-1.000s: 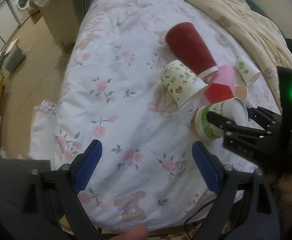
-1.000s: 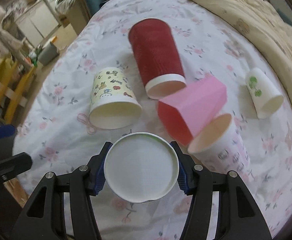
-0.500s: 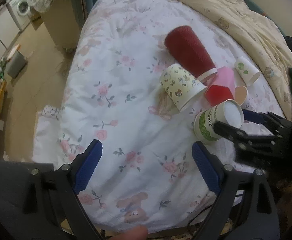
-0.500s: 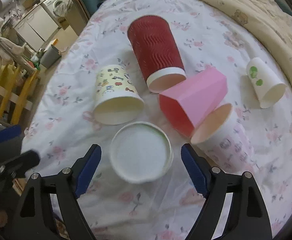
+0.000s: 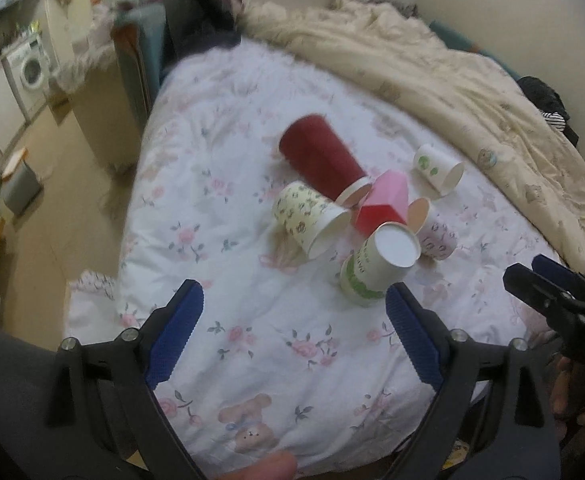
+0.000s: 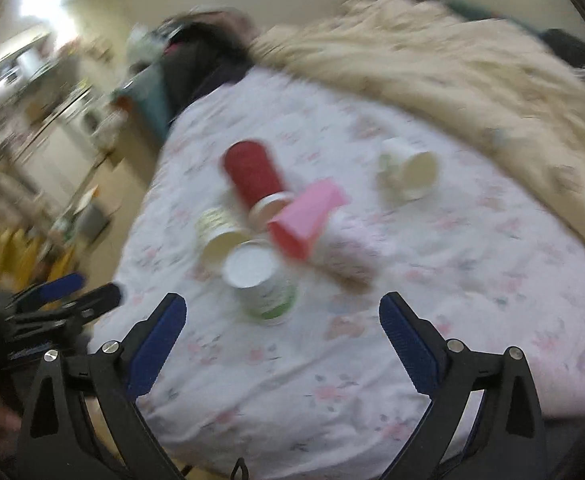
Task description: Flip cup upside down
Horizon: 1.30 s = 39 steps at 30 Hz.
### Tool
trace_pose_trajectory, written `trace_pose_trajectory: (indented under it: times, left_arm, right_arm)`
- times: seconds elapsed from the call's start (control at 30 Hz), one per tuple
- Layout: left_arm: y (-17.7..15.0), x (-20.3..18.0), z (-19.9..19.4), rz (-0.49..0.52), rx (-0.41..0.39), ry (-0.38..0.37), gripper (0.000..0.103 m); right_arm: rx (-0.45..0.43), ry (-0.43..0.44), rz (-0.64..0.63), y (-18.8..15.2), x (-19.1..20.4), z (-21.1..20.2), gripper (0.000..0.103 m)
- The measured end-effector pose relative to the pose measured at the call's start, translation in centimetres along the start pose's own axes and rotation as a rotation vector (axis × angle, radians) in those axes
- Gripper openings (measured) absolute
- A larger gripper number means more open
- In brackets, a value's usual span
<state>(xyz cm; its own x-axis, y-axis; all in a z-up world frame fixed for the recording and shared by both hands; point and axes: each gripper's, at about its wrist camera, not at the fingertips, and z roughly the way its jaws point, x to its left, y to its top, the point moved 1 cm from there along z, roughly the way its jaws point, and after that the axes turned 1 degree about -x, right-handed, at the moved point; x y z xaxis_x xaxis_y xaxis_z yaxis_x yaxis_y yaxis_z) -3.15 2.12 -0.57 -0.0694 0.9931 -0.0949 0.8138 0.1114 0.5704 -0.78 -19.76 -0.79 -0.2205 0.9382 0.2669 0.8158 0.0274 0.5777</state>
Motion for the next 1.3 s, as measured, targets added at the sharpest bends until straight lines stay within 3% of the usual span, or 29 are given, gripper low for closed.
trace_pose_trajectory:
  times: [0.23, 0.43, 1.3]
  left_arm:
    - [-1.4, -0.6, -2.1, 0.018, -0.116, 0.076, 0.103]
    - [-1.9, -0.7, -1.1, 0.016, -0.094, 0.112, 0.103]
    - [-2.0, -0.4, -0.7, 0.007, -0.072, 0.084, 0.103]
  right_arm:
    - [-0.094, -0.076, -0.026, -2.8, 0.3, -1.6, 0.1]
    - [-0.097, -0.107, -0.092, -3.4, 1.4, -0.9, 0.1]
    - [-0.096, -0.102, -0.023, -3.2, 0.3, -0.7, 0.1]
